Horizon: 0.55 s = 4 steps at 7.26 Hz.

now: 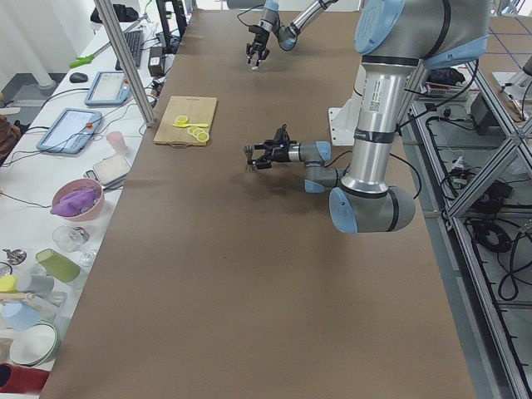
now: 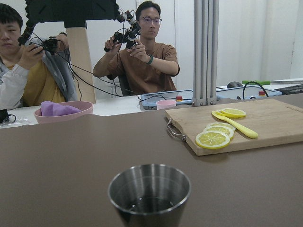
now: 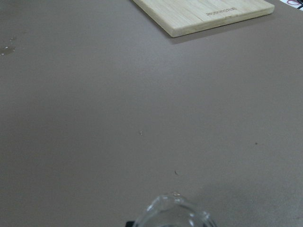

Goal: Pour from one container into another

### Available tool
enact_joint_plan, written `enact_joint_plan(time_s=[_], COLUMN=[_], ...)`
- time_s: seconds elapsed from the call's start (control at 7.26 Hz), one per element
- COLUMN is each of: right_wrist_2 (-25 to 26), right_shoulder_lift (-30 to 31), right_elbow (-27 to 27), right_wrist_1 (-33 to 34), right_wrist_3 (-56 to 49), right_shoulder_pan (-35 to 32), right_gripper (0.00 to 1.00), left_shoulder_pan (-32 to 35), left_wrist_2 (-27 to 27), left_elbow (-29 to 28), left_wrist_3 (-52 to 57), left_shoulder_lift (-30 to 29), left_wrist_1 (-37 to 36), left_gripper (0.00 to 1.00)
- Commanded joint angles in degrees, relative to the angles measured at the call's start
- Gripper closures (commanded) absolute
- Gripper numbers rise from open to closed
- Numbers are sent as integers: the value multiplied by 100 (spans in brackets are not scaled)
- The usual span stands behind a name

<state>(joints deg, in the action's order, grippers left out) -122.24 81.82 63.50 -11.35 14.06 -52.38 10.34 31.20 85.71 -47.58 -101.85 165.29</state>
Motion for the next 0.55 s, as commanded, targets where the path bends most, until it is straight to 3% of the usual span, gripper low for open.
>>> enact_joint_plan(time_s=[0.0, 0.14, 0.28, 0.41], right_wrist_2=[33, 42, 42, 60], right_shoulder_lift=[0, 9, 0, 0], right_elbow=[-48, -48, -40, -31], right_wrist_1=[-60, -77, -78, -78], right_wrist_3=[0, 0, -44, -35], right_shoulder_pan=[17, 26, 35, 35], right_gripper=[100, 100, 76, 35], left_shoulder_pan=[-374, -462, -506, -498], left_wrist_2=[-27, -18, -18, 43], left_elbow=[664, 1075, 1245, 1464], left_wrist_3=[12, 21, 30, 360], left_shoulder_lift=[603, 701, 754, 841], left_wrist_1=[-6, -50, -59, -67], left_gripper=[2, 2, 2, 2])
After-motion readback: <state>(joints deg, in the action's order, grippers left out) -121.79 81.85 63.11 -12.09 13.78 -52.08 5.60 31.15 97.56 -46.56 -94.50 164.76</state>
